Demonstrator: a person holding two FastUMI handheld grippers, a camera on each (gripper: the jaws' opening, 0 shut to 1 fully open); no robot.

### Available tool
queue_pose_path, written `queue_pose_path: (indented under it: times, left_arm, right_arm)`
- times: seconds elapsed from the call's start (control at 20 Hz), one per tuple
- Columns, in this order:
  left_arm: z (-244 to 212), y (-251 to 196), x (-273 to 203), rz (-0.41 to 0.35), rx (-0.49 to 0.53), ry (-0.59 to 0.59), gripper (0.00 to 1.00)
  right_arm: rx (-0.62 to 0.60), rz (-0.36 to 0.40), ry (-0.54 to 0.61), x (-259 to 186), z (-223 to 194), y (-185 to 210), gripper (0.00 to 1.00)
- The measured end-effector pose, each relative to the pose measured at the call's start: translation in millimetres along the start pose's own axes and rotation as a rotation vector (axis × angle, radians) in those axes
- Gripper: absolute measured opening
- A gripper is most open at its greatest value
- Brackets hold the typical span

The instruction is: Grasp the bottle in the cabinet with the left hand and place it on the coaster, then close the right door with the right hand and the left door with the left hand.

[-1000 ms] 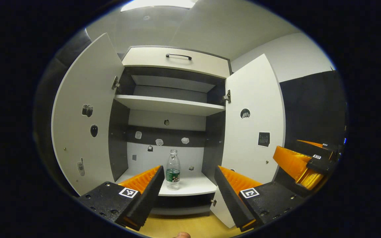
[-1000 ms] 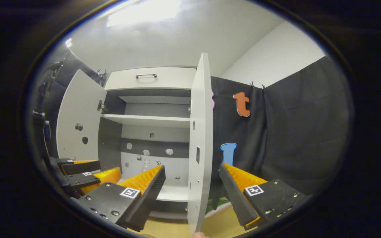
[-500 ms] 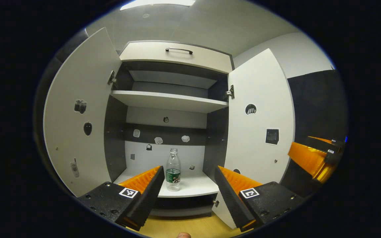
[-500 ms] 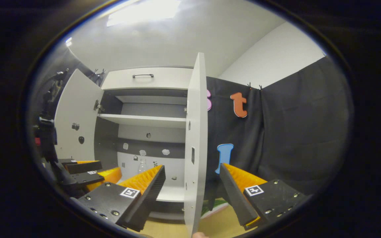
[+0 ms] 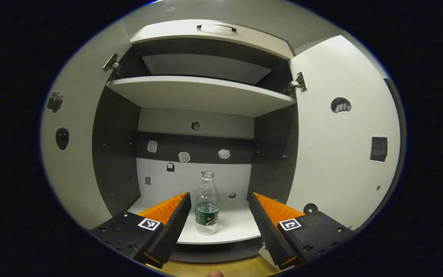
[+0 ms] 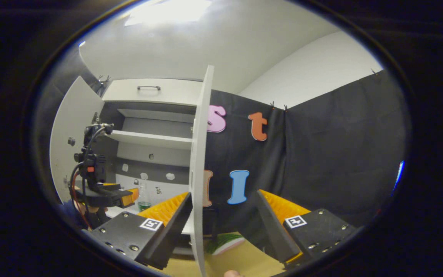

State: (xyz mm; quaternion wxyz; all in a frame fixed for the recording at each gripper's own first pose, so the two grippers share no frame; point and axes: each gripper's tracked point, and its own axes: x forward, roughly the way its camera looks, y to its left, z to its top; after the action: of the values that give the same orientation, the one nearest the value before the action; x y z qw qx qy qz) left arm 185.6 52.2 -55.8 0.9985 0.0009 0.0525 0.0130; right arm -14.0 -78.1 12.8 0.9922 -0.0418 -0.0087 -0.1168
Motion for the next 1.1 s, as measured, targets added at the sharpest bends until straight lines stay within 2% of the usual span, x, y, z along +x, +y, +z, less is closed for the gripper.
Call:
queue_pose_path:
  times: [0.25, 0.3, 0.4, 0.5, 0.65, 0.75, 0.8, 0.95, 1.0, 1.1]
  left_arm:
    - [-24, 15, 62, 0.025, 0.004, 0.059, 0.96]
    - [-27, 18, 73, 0.033, 0.007, 0.063, 0.96]
    - [-33, 26, 90, 0.051, 0.014, 0.075, 0.96]
    - [-37, 30, 105, 0.062, 0.01, 0.087, 0.96]
    - [-48, 38, 124, 0.078, 0.025, 0.11, 0.96]
    - [-53, 39, 131, 0.065, 0.032, 0.121, 0.9]
    - [-51, 38, 130, 0.065, 0.032, 0.112, 0.77]
    - [-51, 36, 122, 0.043, 0.024, 0.125, 0.76]
    - [-51, 33, 115, 0.029, 0.016, 0.127, 0.76]
    - [-46, 27, 94, -0.005, 0.013, 0.125, 0.76]
  right_arm:
    - [-0.045, -0.097, 0.008, -3, -4, -33, 0.99]
    - [-0.052, -0.114, 0.009, -4, -5, -38, 0.96]
    - [-0.065, -0.146, 0.014, -7, -7, -48, 1.0]
    - [-0.07, -0.169, 0.024, -9, -10, -55, 0.96]
    - [-0.073, -0.185, 0.035, -8, -15, -61, 0.96]
    - [-0.073, -0.182, 0.041, -9, -16, -60, 0.96]
    - [-0.071, -0.177, 0.044, -9, -17, -59, 1.0]
    - [-0.066, -0.16, 0.038, -9, -16, -56, 1.0]
    - [-0.061, -0.154, 0.035, -9, -14, -54, 0.96]
    - [-0.042, -0.136, 0.031, -6, -12, -56, 1.0]
